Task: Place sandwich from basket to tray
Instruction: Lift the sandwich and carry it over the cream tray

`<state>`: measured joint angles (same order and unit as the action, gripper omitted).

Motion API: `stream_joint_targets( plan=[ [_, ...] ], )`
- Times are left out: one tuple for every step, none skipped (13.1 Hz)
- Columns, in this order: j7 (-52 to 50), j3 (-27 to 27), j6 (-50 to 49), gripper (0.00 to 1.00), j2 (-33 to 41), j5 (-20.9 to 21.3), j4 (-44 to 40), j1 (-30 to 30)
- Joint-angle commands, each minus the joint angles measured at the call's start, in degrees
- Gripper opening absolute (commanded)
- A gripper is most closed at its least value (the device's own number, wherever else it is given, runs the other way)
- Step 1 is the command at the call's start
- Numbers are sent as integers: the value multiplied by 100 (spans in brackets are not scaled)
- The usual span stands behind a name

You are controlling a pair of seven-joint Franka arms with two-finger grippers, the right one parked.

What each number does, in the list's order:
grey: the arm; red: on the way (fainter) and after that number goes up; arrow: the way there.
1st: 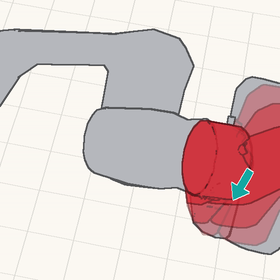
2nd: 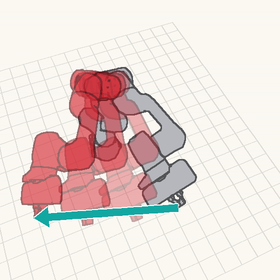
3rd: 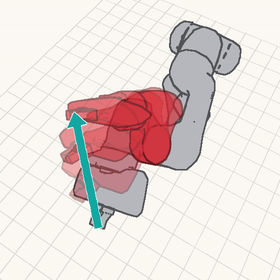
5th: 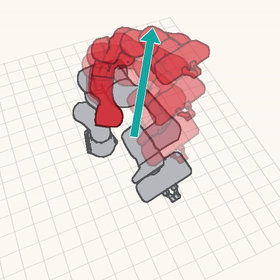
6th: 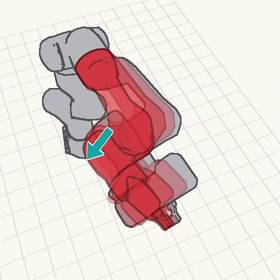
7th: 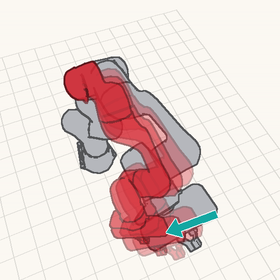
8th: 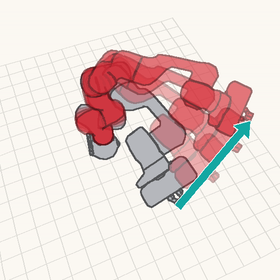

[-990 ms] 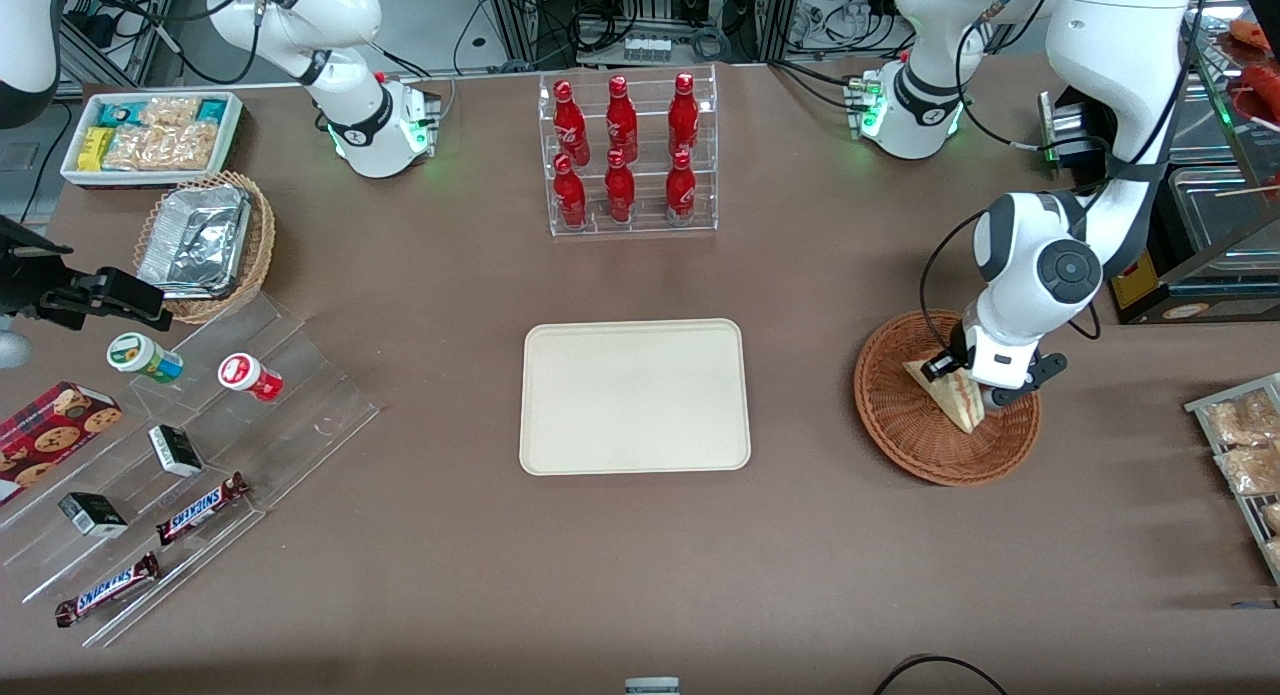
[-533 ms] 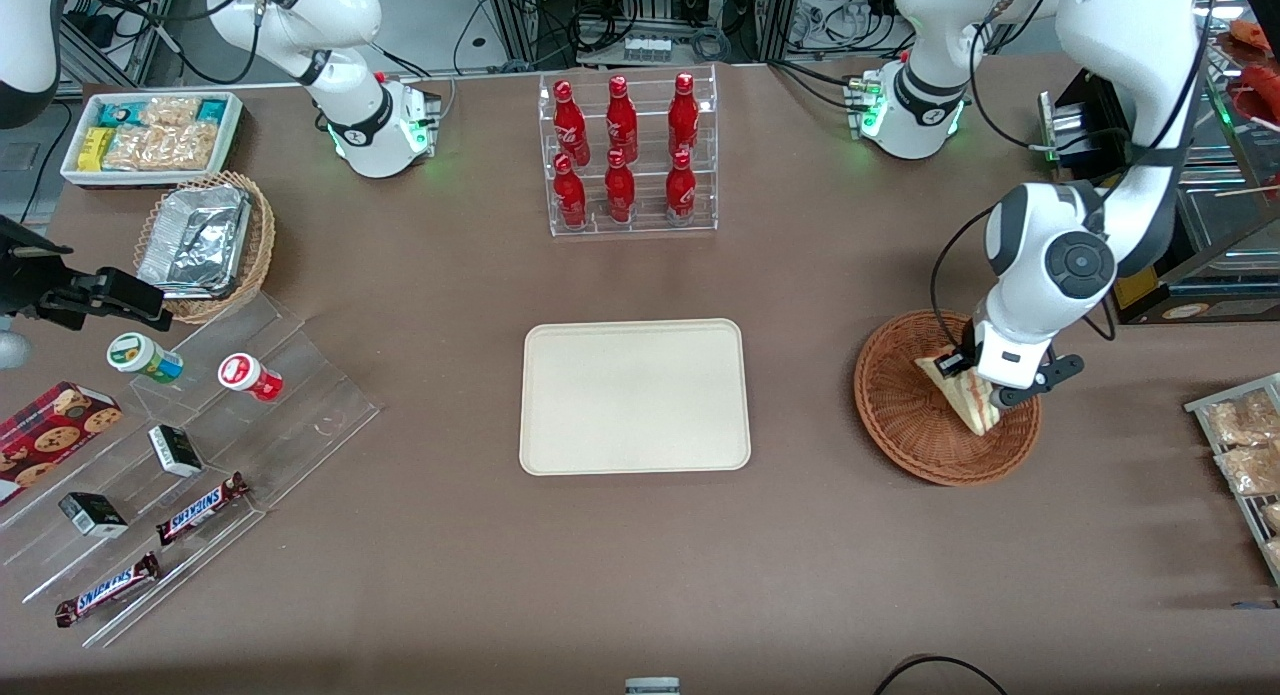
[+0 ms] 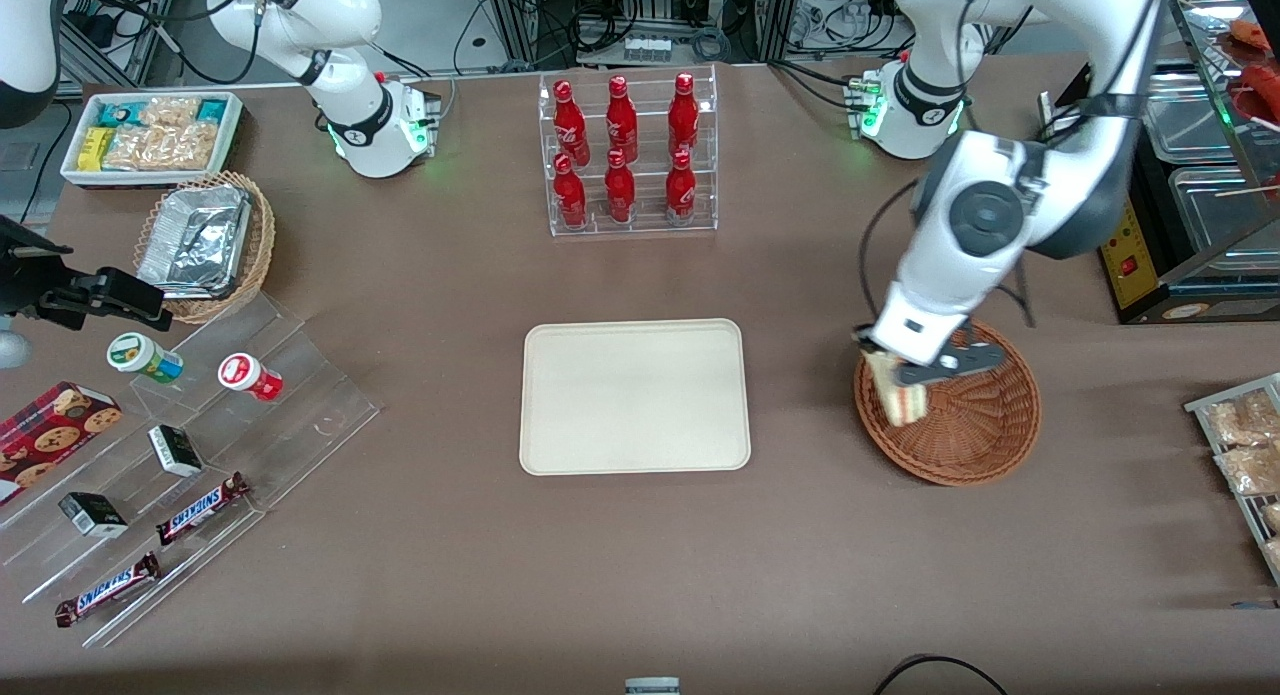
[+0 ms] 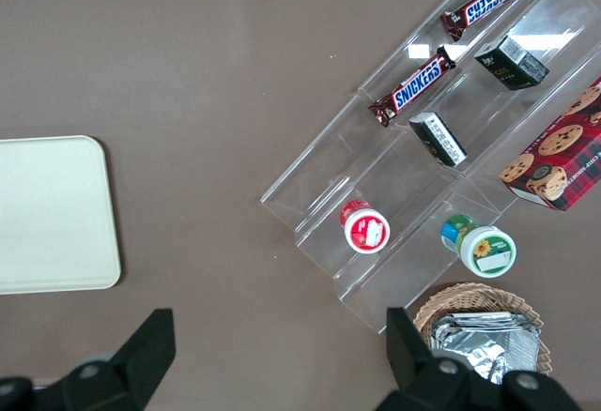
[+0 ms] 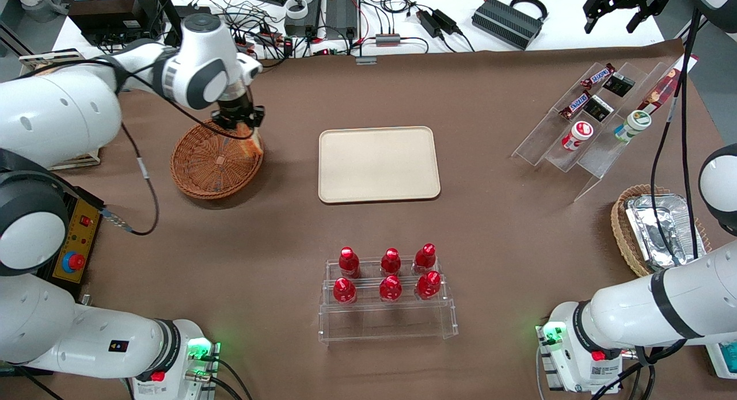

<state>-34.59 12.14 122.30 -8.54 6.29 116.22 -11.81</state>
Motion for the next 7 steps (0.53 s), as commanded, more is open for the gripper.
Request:
stream_joint_targets(
  plan=[
    [-231, -1, -128, 0, -532, 30, -642, -601],
    [-511, -1, -128, 0, -822, 47, -923, -829],
    [-740, -10, -128, 0, -1120, 91, -1221, -1067],
    [-838, -10, -119, 0, -1367, 91, -1477, -1260],
    [-891, -10, -119, 0, -1587, 91, -1714, -1402],
    [-892, -10, -119, 0, -1807, 91, -1943, -1516],
    [-892, -10, -119, 0, -1992, 91, -2128, -1622]
  ],
)
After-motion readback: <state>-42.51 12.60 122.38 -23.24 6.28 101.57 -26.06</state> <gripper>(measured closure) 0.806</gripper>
